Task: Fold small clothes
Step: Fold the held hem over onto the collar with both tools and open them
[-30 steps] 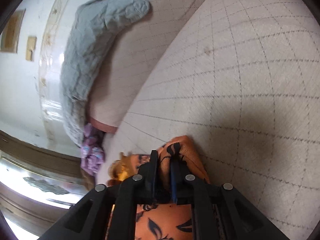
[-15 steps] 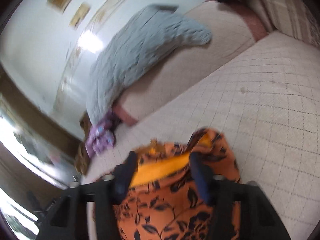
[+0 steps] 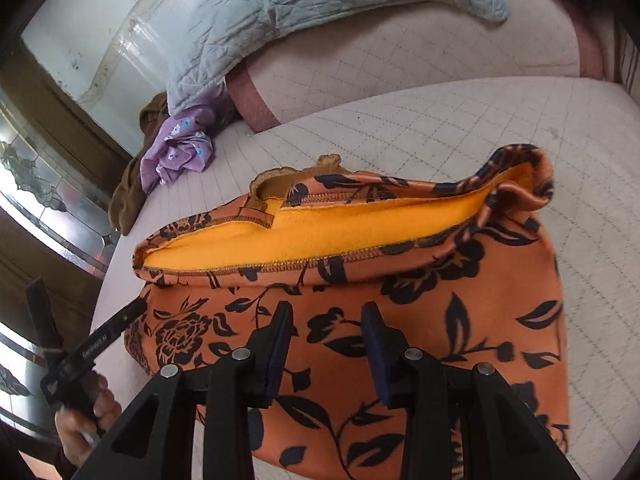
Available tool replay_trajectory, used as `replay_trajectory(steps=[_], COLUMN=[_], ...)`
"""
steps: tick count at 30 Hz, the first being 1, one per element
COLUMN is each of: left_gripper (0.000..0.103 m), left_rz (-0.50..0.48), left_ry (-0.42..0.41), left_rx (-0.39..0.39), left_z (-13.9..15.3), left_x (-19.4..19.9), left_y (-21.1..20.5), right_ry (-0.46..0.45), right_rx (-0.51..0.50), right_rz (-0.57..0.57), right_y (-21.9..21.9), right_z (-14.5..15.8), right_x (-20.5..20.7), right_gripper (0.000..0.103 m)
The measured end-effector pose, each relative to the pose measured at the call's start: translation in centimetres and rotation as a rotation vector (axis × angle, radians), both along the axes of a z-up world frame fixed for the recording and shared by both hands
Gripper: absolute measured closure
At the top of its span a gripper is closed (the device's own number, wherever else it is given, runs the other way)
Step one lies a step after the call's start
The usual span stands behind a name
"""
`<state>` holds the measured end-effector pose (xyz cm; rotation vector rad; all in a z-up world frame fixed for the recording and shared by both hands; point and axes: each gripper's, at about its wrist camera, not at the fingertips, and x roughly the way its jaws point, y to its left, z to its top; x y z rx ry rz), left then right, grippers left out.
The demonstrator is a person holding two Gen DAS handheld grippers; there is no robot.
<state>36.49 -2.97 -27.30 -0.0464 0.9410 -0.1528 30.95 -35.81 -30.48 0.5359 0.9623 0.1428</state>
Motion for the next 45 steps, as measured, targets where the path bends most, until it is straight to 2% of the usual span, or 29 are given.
replay_trajectory(steps=[2,5,7,11,13,15,17,21,23,24,25,27,28,31,36,38,39,42,43,45], left_gripper=[0.041,0.041,0.041,0.041,0.041,0.041,0.041,0.042,0.057,0.068,0.079,0.094,0.095,0.096,0.096,0.096,0.096,0.096,0.096,0.096], left_rz=[-0.024,-0.047,-0.065,-0.066,-0.052,-0.042,-0.023,-0.022,-0.029,-0.034,-0.039,-0.043,-0.038,-0.024,0.010,0.042,0.051,0.077,0.081,0.084], left_ry=[0.012,0.061,0.078,0.082,0.074,0.080,0.084,0.083,0.095,0.106,0.114,0.102,0.089,0.079,0.119,0.118,0.111,0.069,0.045,0.014], left_rx=[-0.010,0.037,0.041,-0.055,-0.116,-0.159,-0.191,-0.212,-0.208,-0.212,-0.220,-0.219,-0.213,-0.262,-0.328,-0.342,-0.345,-0.373,-0.389,-0.401], left_z=[-0.2,-1.0,-1.3,-1.5,-1.4,-1.7,-1.8,-1.8,-2.1,-2.3,-2.3,-2.4,-2.4,-2.7,-3.7,-3.9,-3.9,-3.3,-2.8,-2.3], left_x=[1.2,3.9,5.2,6.6,6.9,7.2,7.4,7.1,7.0,6.8,6.8,6.8,6.8,7.2,8.5,9.3,9.4,10.0,10.0,9.8], left_y=[0.1,-0.8,-1.7,-2.2,-1.9,-1.6,-1.1,-1.1,-1.3,-1.3,-1.3,-1.1,-1.0,0.1,1.0,1.2,1.1,1.0,1.0,1.3], right_ry=[-0.005,0.017,0.031,0.042,0.059,0.058,0.039,-0.002,0.010,-0.004,-0.019,-0.029,-0.026,-0.042,0.035,0.060,0.064,-0.018,-0.041,-0.076], right_rx=[0.010,-0.002,-0.001,0.046,0.128,0.284,0.380,0.454,0.459,0.452,0.423,0.361,0.340,0.309,0.328,0.306,0.328,0.440,0.503,0.590], right_rz=[-0.001,-0.010,-0.027,-0.088,-0.132,-0.160,-0.199,-0.227,-0.219,-0.210,-0.210,-0.216,-0.221,-0.265,-0.273,-0.288,-0.295,-0.322,-0.331,-0.348], right_y=[-0.1,-0.7,-1.7,-4.9,-7.5,-9.9,-11.5,-12.6,-12.2,-11.8,-11.4,-10.6,-10.5,-11.0,-12.4,-12.4,-12.4,-12.9,-13.3,-13.9], right_z=[0.1,-0.1,-0.3,-0.8,-1.5,-2.4,-3.0,-3.4,-3.5,-3.4,-3.1,-2.5,-2.4,-2.7,-4.9,-5.9,-6.4,-6.5,-6.5,-6.1], right_x=[0.1,0.2,0.2,0.1,-0.1,-0.4,-0.7,-0.4,0.4,0.9,1.2,2.3,2.9,4.0,6.1,6.9,7.2,6.9,6.7,6.2], right_gripper=[0.065,0.065,0.065,0.065,0.065,0.065,0.063,0.062,0.062,0.062,0.067,0.083,0.092,0.095,0.095,0.095,0.095,0.092,0.089,0.068])
